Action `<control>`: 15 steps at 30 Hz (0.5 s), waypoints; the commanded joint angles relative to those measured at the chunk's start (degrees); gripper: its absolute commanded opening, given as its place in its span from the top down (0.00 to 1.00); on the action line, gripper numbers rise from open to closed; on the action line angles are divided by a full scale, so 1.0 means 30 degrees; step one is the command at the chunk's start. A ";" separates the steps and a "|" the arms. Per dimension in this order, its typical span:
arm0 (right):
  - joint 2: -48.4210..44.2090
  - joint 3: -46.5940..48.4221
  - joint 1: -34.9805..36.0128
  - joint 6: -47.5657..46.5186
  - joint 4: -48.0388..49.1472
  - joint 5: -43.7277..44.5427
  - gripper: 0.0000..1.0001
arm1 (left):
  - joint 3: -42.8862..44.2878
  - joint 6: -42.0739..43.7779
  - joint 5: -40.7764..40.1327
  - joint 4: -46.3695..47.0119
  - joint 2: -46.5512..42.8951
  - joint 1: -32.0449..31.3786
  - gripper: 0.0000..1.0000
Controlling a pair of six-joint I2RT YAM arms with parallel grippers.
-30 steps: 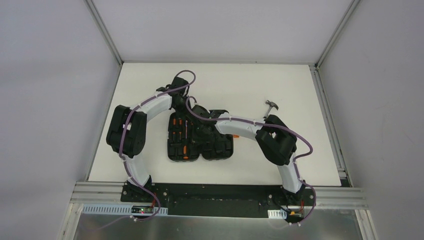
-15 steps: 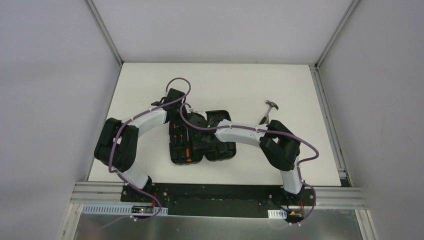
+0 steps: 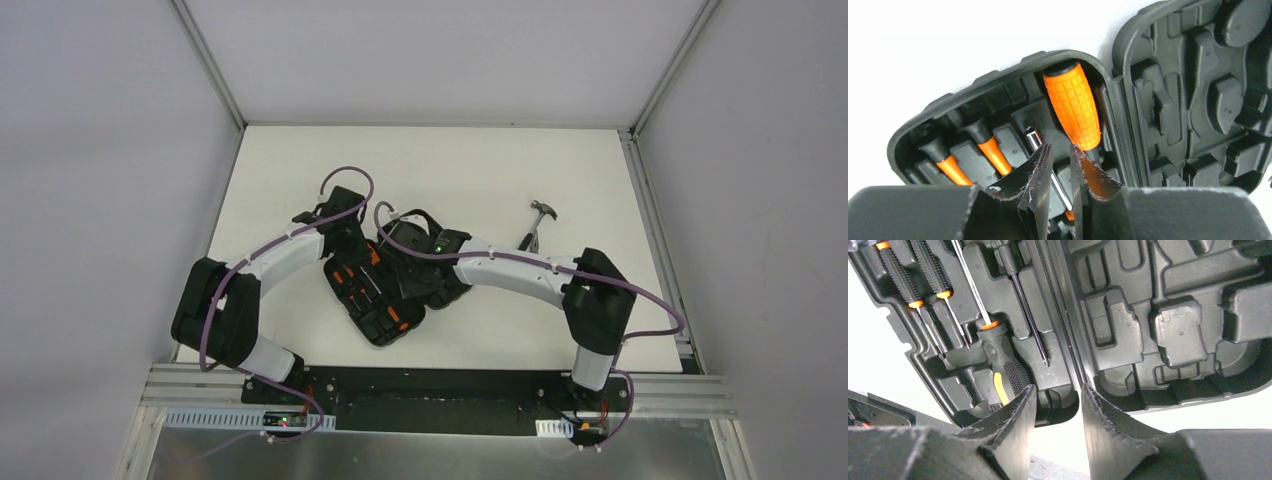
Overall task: Pack the tool kit
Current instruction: Adjust the screwdriver in the toolbox.
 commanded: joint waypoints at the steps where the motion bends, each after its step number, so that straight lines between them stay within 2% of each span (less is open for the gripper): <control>1: -0.0975 -0.0244 -0.0056 -0.0929 -0.0322 0.0253 0.61 | 0.0258 0.0646 -0.0547 -0.0919 -0.1864 0.0064 0.77; 7: -0.0819 -0.0427 -0.0651 -0.1522 -0.0376 0.1033 0.61 | 0.0696 0.1185 -0.0254 -0.1017 -0.3661 0.0066 0.70; 15: -0.1384 -0.2331 -0.2613 -0.1977 0.2175 -0.1264 0.60 | 0.0798 0.2506 -0.0575 -0.2164 -0.6655 0.0072 0.55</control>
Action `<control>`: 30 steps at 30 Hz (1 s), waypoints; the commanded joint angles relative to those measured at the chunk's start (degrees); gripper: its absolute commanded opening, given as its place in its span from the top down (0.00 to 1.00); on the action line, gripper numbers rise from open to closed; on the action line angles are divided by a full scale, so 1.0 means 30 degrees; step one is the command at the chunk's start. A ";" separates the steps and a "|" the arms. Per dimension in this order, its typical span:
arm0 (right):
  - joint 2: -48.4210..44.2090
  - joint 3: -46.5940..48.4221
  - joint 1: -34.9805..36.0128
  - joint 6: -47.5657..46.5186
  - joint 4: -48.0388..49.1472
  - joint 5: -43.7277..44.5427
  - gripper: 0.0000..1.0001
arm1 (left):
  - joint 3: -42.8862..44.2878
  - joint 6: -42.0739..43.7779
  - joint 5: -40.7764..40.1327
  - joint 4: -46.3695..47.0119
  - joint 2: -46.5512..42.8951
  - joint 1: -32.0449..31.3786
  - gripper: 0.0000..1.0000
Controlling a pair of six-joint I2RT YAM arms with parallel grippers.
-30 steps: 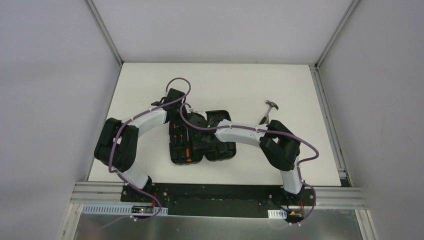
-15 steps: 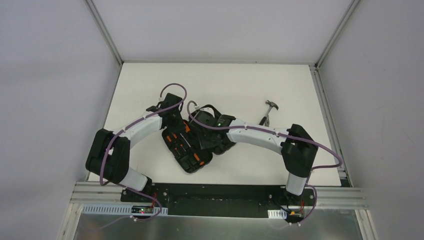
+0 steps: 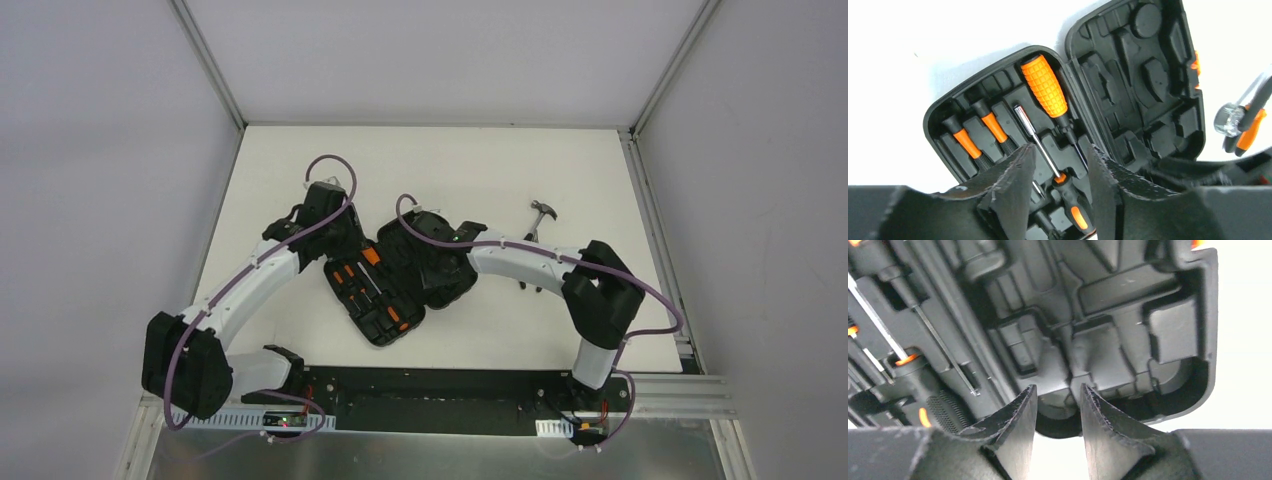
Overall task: Pack the tool kit
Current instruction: Adjust the screwdriver in the toolbox.
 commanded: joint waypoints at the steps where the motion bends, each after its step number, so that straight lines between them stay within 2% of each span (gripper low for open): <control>1: -0.0657 -0.0302 -0.0532 -0.0629 0.1423 -0.1426 0.60 | 0.0698 0.1395 -0.0681 -0.1264 -0.2134 0.0100 0.53; 7: 0.0340 -0.0238 -0.0356 -0.0077 0.2006 -0.3400 0.60 | 0.0864 0.3623 -0.2059 -0.2523 -0.5504 0.0101 0.34; 12: 0.1089 0.0442 0.1037 0.0622 0.1424 -0.5014 0.61 | 0.0749 0.6088 -0.4076 -0.2533 -0.7708 0.0102 0.16; 16: 0.1582 0.1026 0.2185 0.1427 0.0999 -0.6372 0.61 | -0.0010 0.7386 -0.5322 -0.2084 -0.8807 0.0099 0.14; 20: 0.0819 0.1287 0.2506 0.1505 0.0515 -0.6400 0.60 | -0.1309 0.7789 -0.5119 -0.1355 -0.9796 0.0243 0.14; 22: 0.0120 0.1536 0.2476 0.1098 -0.0074 -0.5542 0.57 | -0.1515 0.7854 -0.5234 -0.1307 -1.0203 0.0300 0.14; 25: -0.1031 0.1836 0.1795 0.0585 -0.1422 -0.2544 0.54 | -0.1648 0.7914 -0.5485 -0.1299 -1.0610 0.0306 0.14; 30: -0.3985 0.0361 -0.1562 0.1000 -0.2687 0.2604 0.41 | -0.1791 0.7913 -0.6893 -0.1299 -1.1279 0.0366 0.13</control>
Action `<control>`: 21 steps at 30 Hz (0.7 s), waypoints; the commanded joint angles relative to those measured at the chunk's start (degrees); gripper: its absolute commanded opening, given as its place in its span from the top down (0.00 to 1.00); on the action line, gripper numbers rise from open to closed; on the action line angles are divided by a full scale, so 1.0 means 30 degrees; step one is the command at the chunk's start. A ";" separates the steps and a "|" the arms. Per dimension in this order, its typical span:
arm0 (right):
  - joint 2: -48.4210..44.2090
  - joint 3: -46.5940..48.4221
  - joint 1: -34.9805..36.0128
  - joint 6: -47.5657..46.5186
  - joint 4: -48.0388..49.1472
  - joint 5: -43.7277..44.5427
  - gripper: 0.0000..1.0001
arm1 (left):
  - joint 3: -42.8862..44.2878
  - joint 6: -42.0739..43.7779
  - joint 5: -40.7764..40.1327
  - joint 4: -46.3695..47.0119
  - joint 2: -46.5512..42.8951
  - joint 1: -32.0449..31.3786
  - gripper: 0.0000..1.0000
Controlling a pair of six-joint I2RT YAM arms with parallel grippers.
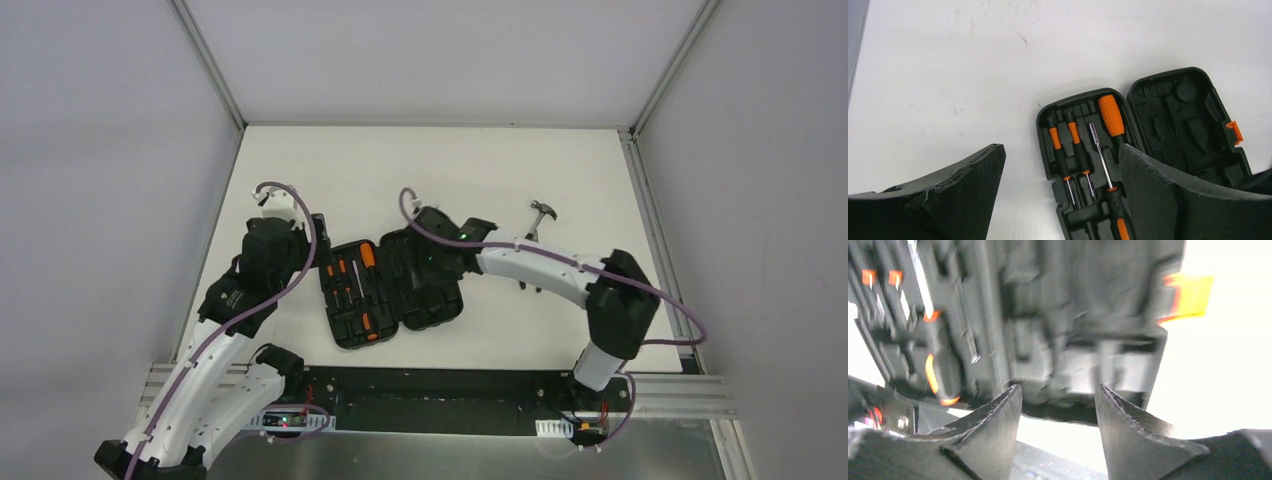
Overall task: Pack the tool kit
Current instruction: Adjust the screwdriver in the toolbox, then pick up the hammer at the center of the board.
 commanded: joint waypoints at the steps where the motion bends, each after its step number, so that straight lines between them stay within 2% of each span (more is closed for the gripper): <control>1: -0.4085 -0.1033 -0.3648 0.0395 -0.1776 0.5670 0.38 | -0.0139 0.0329 -0.1800 0.0464 -0.0801 0.0228 0.13; 5: -0.6431 -0.3669 -0.7553 0.0870 -0.1474 0.7411 0.30 | -0.0205 0.0246 -0.2728 0.0463 -0.1187 0.0257 0.11; 11: -0.7540 -0.5922 -1.2867 0.0830 0.0357 0.5002 0.29 | -0.0324 0.0082 -0.3244 0.0472 -0.1681 0.0366 0.08; 16: -0.6541 -0.6352 -1.4620 0.0792 0.1777 0.2646 0.33 | -0.0397 -0.0003 -0.3392 0.0464 -0.1837 0.0374 0.08; 21: -0.4810 -0.5221 -1.5199 0.0797 0.2995 0.3340 0.36 | -0.0405 -0.0109 -0.3193 0.0464 -0.1803 0.0374 0.08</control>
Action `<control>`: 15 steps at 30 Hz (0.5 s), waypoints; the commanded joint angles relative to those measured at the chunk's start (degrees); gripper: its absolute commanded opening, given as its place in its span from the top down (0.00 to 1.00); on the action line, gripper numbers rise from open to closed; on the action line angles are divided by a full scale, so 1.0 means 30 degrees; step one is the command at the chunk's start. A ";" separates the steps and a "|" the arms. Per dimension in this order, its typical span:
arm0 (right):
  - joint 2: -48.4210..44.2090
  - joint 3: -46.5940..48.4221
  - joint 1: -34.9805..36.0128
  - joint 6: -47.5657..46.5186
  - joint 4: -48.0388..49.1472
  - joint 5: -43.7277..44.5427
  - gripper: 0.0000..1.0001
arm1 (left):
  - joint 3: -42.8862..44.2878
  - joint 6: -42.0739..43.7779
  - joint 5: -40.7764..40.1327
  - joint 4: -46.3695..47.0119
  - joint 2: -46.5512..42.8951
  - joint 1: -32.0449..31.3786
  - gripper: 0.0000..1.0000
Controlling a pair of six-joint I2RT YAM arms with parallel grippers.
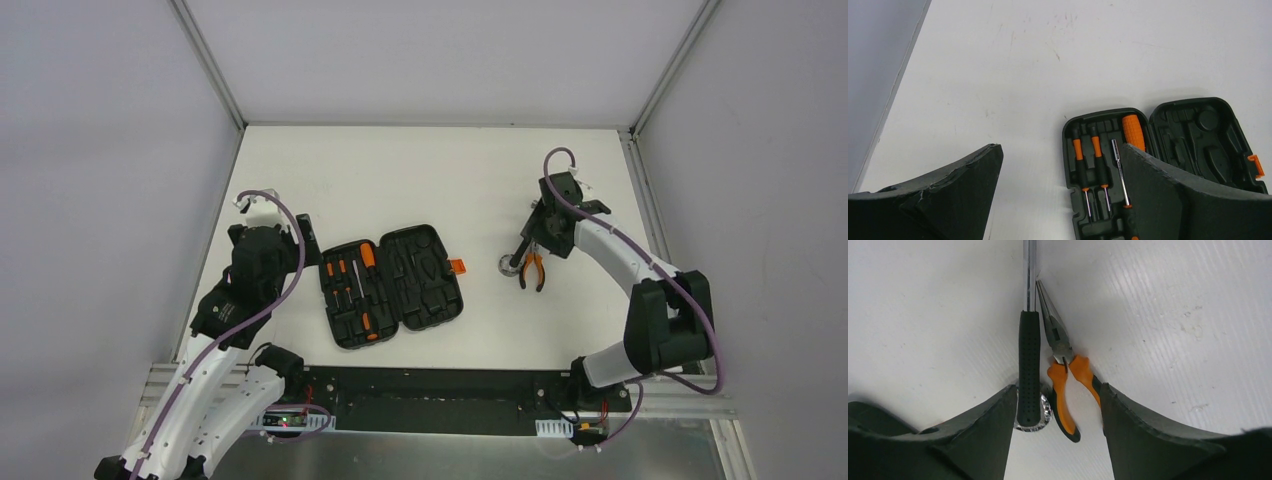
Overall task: Pack the tool kit
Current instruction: Pick up the hammer at the center of the board.
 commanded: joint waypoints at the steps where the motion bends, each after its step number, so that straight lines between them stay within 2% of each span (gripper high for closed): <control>1: 0.1479 0.1474 -0.0484 0.0083 0.1745 0.0369 0.37 | -0.0071 -0.0129 -0.0473 0.0446 -0.0138 0.0127 0.08; 6: 0.4548 0.3780 -0.1690 -0.0082 0.2216 0.0588 0.44 | -0.0127 -0.0102 -0.0636 0.0450 -0.0232 0.0149 0.08; 15: 0.9260 0.7330 -0.2347 0.0010 0.1962 0.0739 0.55 | -0.0182 -0.0072 -0.0794 0.0450 -0.0284 0.0152 0.08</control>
